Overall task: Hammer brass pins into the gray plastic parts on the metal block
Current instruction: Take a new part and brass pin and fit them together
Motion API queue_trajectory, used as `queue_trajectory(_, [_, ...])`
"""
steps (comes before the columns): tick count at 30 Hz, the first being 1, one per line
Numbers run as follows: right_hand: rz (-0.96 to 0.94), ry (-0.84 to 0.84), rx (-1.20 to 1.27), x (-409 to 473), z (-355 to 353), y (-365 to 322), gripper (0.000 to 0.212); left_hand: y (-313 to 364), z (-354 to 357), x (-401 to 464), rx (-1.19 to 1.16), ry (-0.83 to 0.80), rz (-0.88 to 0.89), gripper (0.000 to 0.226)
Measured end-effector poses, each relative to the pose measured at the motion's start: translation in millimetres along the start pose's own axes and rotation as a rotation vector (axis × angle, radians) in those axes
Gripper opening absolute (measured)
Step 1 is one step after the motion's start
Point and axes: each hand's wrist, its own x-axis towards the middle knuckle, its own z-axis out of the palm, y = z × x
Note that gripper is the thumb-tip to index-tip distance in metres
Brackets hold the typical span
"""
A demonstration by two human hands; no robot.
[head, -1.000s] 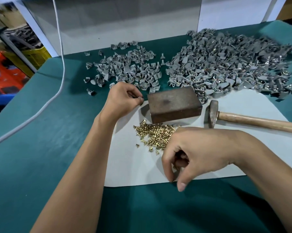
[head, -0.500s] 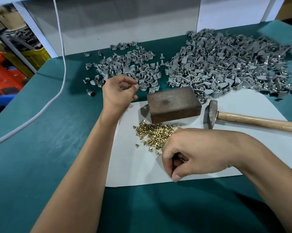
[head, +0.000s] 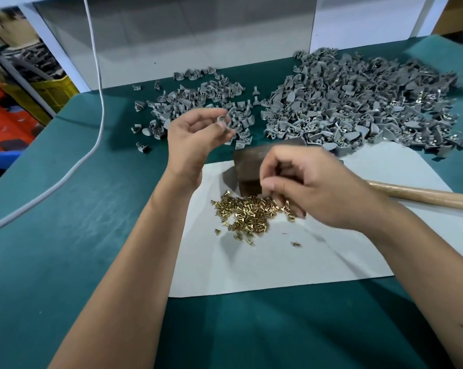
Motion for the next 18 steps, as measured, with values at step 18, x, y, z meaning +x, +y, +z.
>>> queue_trajectory(18, [-0.106, 0.683, 0.018, 14, -3, 26, 0.019, 3, 42, -22, 0.175, -0.342, 0.147, 0.024])
